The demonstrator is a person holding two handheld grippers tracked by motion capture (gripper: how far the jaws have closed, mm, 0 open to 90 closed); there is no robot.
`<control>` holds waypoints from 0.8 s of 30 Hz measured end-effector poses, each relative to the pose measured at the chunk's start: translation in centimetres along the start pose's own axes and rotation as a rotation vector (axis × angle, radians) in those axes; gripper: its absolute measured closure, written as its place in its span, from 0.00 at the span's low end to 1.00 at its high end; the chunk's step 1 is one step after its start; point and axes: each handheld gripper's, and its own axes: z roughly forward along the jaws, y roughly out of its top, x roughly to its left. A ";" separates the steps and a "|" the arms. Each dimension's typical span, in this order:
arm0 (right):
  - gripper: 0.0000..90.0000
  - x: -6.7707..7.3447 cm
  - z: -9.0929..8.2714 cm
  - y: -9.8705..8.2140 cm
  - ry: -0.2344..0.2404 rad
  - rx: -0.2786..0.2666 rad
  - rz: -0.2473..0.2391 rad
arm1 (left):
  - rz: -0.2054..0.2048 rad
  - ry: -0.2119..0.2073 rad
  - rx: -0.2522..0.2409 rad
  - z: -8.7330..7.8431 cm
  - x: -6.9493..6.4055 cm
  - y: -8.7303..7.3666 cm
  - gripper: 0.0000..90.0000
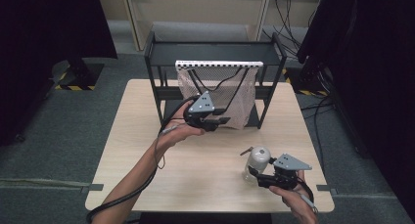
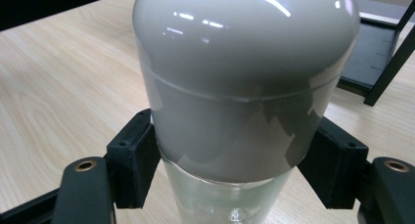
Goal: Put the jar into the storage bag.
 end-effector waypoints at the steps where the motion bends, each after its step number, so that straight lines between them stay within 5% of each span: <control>1: 0.33 0.0 0.0 0.0 0.002 -0.005 0.001 | -0.001 0.000 -0.001 0.0 0.0 0.0 0.73; 24: 0.34 -0.5 -2.7 5.5 0.006 -0.116 -0.010 | -0.002 -0.012 0.011 0.1 0.2 0.1 0.72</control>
